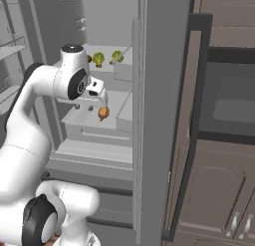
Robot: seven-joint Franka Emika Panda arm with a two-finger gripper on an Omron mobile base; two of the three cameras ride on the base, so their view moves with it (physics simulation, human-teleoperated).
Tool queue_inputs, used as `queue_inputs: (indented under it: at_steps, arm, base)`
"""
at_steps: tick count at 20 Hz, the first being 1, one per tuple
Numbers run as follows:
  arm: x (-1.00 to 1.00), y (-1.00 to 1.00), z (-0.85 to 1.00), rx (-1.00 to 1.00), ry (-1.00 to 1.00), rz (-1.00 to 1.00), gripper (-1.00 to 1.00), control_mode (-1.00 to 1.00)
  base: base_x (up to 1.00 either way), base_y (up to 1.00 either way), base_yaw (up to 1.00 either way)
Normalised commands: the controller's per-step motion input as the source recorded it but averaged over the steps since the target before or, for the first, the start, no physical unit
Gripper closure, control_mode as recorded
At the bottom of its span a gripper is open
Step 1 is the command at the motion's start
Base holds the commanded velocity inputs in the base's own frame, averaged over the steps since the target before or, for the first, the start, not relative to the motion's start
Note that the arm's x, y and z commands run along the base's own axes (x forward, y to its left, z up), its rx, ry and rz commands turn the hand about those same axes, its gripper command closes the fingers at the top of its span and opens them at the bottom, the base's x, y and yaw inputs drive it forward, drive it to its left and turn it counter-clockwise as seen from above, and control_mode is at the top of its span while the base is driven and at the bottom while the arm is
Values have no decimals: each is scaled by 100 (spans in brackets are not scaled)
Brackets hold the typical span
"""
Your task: Place one broccoli and one chicken drumstick in each tupperware on the nearby counter, to pack two identical lunches.
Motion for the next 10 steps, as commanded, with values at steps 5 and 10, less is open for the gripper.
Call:
queue_inputs:
  at_steps: [5, 10]
  arm:
    - [-11, -7, 13, 2, -12, 0, -100, -100]
    - [-8, 0, 59, 2, -43, 0, -100, -100]
  base:
    - [0, 0, 0]
    - [0, 0, 0]
